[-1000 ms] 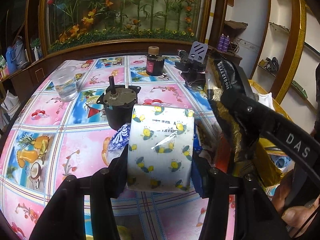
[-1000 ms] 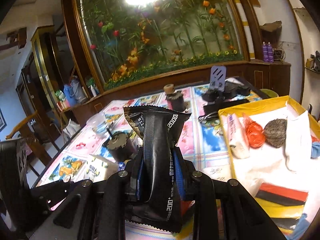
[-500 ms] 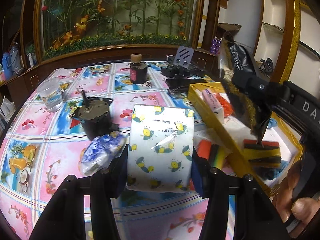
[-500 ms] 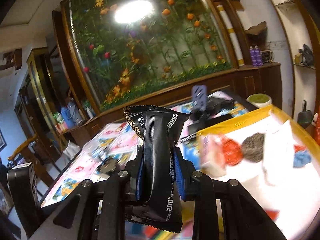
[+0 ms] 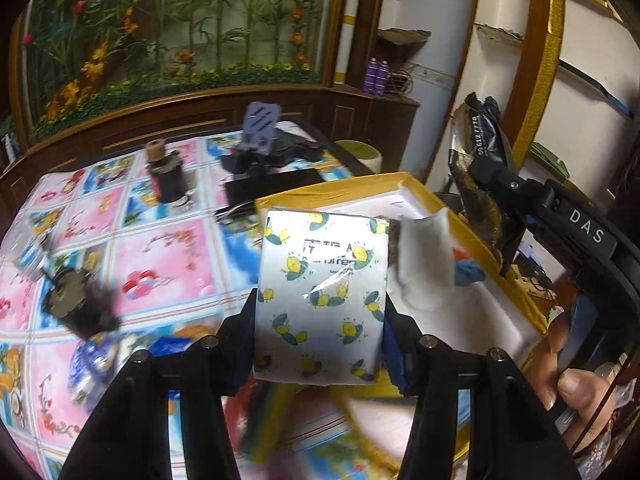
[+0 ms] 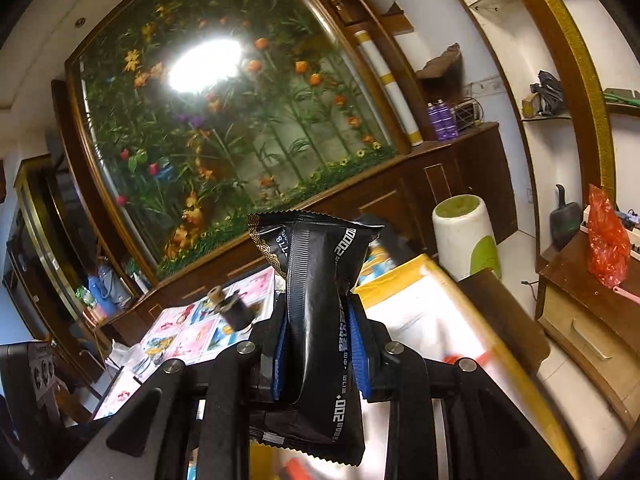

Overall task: Organize soft objects
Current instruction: 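Carry the tissue pack and black snack bag over the box with both tools, then open both tools to drop the tissue pack and snack bag into the box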

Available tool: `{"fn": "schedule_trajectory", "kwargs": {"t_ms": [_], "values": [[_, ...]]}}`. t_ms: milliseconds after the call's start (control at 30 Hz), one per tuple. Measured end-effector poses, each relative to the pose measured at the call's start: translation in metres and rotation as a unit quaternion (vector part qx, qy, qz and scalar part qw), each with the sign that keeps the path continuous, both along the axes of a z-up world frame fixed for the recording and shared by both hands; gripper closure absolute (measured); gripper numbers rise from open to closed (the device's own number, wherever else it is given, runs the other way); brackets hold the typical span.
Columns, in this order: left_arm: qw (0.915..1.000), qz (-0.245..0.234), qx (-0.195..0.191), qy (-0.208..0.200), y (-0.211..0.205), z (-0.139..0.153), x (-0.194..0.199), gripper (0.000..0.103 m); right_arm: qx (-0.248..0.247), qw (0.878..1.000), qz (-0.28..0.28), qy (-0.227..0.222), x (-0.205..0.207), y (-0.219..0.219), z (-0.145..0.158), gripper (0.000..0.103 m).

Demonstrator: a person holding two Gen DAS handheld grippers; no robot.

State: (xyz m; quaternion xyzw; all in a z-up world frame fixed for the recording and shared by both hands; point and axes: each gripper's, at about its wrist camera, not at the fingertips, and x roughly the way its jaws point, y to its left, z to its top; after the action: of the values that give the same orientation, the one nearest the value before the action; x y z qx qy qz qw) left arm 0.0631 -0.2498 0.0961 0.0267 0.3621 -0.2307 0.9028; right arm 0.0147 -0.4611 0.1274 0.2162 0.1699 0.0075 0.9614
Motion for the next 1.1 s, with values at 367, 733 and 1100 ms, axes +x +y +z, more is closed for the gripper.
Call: {"fn": "schedule_trajectory", "kwargs": {"t_ms": [367,733,1100], "values": [[0.9962,-0.034,0.013,0.080,-0.076,-0.043,0.036,0.051,-0.006,0.988,-0.027,0.155,0.078,-0.055,-0.010,0.074],[0.9889,-0.039,0.010,0.143,-0.074,-0.073,0.047,0.051,-0.052,0.967,-0.026,0.248,0.110,-0.040,-0.051,0.073],[0.9886,-0.033,0.008,0.146,-0.071,-0.073,0.050,0.051,-0.065,0.958,-0.012,0.278,0.127,-0.027,-0.076,0.072]]}}
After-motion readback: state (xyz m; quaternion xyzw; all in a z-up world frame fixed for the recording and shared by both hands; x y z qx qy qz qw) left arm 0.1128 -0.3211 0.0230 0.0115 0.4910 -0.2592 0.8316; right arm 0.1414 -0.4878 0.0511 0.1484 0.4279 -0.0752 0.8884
